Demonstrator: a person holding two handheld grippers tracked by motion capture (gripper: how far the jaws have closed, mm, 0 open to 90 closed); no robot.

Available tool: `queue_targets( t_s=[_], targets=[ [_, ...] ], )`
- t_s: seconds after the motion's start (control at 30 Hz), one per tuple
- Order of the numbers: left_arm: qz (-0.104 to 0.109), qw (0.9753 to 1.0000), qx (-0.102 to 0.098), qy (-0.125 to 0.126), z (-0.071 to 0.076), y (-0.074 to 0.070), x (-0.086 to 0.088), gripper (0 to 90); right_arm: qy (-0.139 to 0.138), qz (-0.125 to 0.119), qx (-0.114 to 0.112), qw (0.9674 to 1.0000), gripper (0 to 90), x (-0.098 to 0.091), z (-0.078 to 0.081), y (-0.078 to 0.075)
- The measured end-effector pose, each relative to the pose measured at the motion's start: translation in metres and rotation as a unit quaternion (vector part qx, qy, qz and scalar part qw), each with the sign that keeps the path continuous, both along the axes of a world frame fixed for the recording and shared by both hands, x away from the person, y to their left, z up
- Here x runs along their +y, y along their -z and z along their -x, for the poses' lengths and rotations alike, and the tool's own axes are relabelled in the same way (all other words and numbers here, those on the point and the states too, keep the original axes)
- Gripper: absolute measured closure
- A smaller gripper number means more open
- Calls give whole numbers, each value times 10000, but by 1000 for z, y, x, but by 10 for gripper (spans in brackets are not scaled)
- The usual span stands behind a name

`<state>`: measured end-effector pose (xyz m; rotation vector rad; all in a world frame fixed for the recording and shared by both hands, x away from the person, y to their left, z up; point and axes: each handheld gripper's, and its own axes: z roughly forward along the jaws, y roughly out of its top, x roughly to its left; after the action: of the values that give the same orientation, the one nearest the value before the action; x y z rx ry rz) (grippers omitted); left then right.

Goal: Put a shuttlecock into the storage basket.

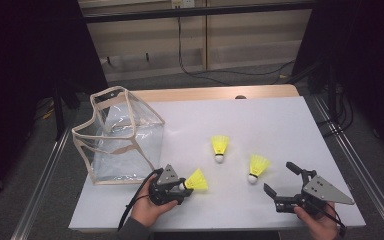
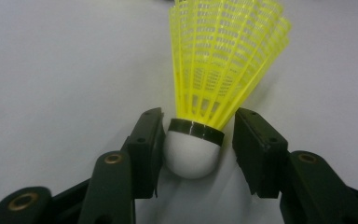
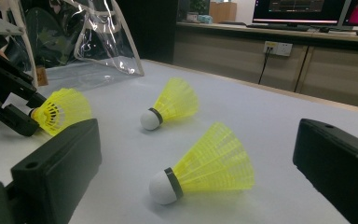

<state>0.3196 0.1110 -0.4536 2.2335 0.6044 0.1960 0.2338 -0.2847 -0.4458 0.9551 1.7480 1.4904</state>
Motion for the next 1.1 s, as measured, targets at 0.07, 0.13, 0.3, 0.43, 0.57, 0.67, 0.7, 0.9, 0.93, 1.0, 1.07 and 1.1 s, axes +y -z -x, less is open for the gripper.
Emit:
queue_targets(
  t_s=[0.07, 0.13, 0.3, 0.43, 0.57, 0.67, 0.7, 0.9, 0.93, 1.0, 1.07, 1.1],
  targets=[
    [32, 10000, 48, -4, 0, 0, 0, 549, -2, 1, -4, 10000, 8, 0, 0, 0],
    [54, 9999, 111, 5, -1, -1, 0, 584, -3, 3, -6, 10000, 9, 0, 0, 0],
    [83, 9996, 254, -29, -2, -2, -2, 645, -9, -8, -14, 10000, 8, 0, 0, 0],
    [112, 9991, 414, -76, -2, -3, -2, 648, -5, -5, -20, 10000, 9, -1, 0, 0],
    [113, 9985, 529, -100, -1, -5, -3, 649, -8, -5, -39, 10000, 9, -1, 0, 0],
    [135, 9980, 612, -128, -1, -5, -3, 649, -14, -5, -28, 10000, 8, 0, 0, 0],
    [144, 9978, 638, -123, -1, -6, -3, 649, -14, -7, -23, 10000, 9, 0, 0, 0],
    [193, 9974, 675, -163, 0, -10, -3, 649, -6, -1, -41, 10000, 9, -1, 0, 0],
    [219, 9972, 694, -174, -1, -11, -2, 649, -10, -2, -43, 10000, 9, -1, 0, 0],
    [241, 9969, 721, -193, -1, -11, -2, 650, -16, -15, -47, 10000, 8, -1, 0, 0],
    [229, 9969, 727, -193, -1, -12, -1, 649, -19, -19, -48, 10000, 9, -1, 0, -1],
    [239, 9967, 749, -181, -1, -13, -1, 649, -10, -12, -54, 10000, 9, -1, 0, -1]
  ],
)
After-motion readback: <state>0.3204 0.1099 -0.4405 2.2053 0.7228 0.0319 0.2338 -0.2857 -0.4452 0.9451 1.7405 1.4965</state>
